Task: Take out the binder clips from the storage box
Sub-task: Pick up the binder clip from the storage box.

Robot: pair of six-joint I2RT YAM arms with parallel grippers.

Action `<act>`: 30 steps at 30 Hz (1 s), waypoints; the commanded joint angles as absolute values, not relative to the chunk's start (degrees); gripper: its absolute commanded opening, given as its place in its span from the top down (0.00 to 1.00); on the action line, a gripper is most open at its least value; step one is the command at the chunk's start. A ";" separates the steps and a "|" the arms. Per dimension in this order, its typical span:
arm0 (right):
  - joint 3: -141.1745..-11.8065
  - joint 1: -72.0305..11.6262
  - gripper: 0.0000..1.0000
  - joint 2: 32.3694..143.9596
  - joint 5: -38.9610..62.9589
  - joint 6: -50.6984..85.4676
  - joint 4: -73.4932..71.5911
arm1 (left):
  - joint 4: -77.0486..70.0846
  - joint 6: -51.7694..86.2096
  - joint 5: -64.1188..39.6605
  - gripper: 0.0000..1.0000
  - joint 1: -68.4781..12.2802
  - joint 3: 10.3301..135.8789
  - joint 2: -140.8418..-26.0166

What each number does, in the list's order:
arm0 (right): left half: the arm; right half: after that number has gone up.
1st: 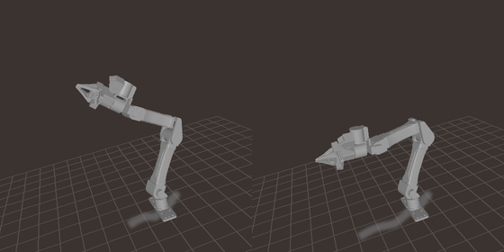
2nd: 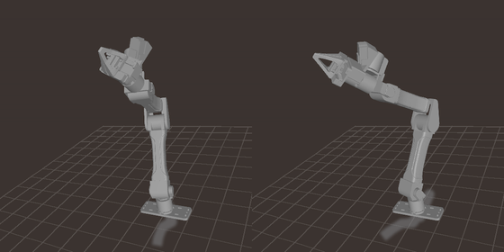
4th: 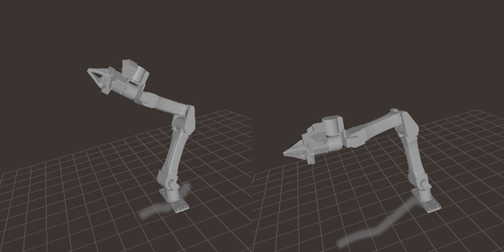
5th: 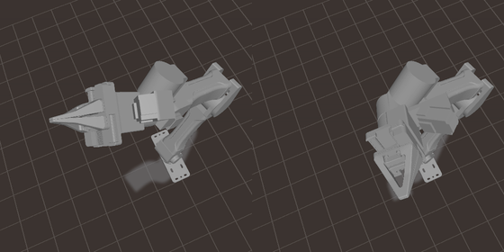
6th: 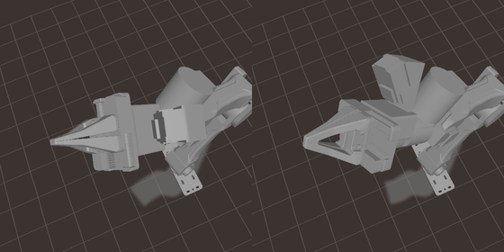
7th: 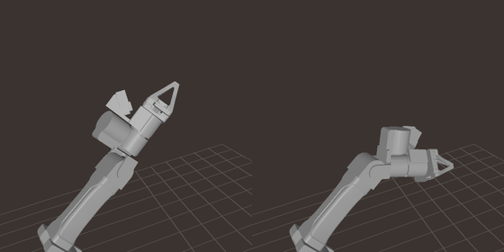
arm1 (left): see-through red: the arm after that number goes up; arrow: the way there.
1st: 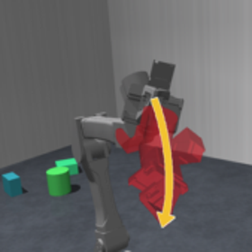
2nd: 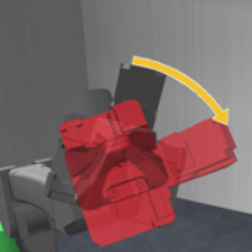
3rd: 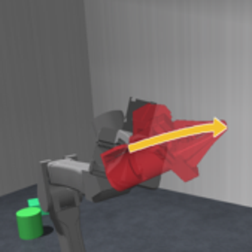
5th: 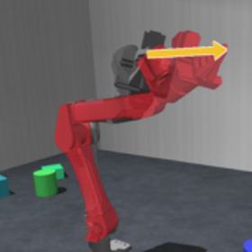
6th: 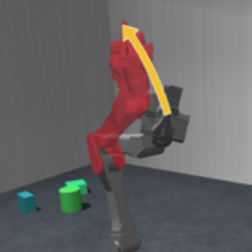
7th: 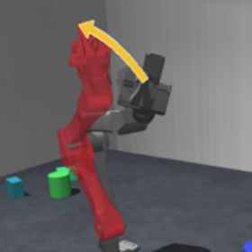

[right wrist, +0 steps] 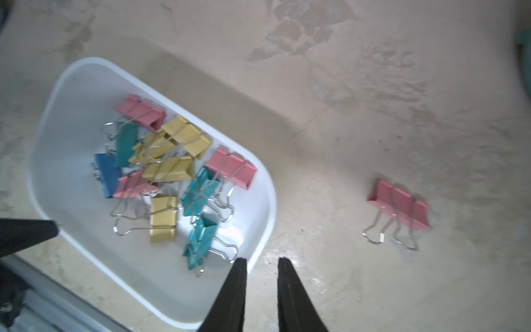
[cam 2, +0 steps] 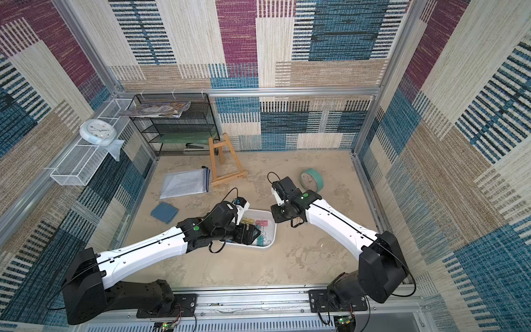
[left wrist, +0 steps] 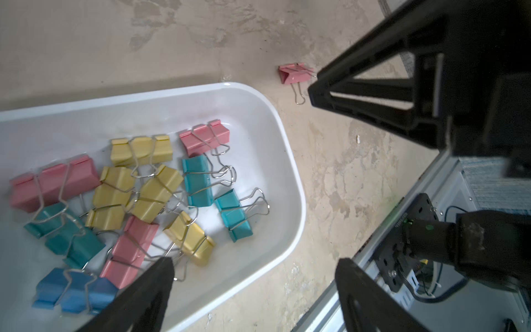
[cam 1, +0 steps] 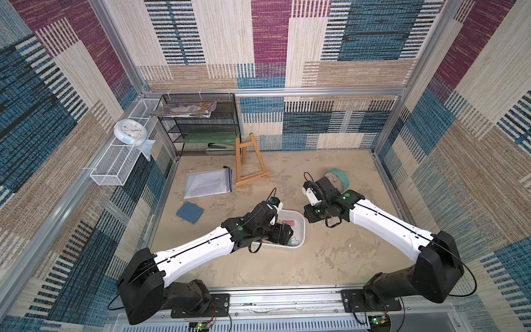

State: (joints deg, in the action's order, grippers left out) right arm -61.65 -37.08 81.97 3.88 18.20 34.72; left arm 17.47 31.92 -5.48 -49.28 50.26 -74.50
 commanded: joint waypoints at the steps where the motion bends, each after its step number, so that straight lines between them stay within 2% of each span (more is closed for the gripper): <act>1: -60.48 -38.69 0.75 83.09 12.05 24.03 25.93 | 14.77 35.10 -1.62 0.08 -49.39 48.90 -72.64; 11: -60.83 -41.93 0.66 91.44 4.44 34.02 24.08 | 18.60 31.93 0.69 0.08 -49.34 49.12 -71.94; 14: -60.92 -41.92 0.64 92.84 5.85 33.69 22.62 | 19.07 31.29 1.23 0.08 -49.30 49.32 -72.11; 24: -63.11 -41.94 0.65 98.13 5.58 34.16 23.84 | 20.16 29.27 1.49 0.09 -49.31 50.99 -73.78; 30: -61.56 -41.98 0.69 99.14 7.39 37.16 22.55 | 21.01 28.35 1.91 0.09 -49.32 51.94 -74.42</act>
State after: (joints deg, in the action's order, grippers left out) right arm -62.33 -41.89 98.89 6.31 35.07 23.49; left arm 20.53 29.54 1.26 -49.30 51.44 -74.24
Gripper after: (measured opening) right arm 0.308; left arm 0.904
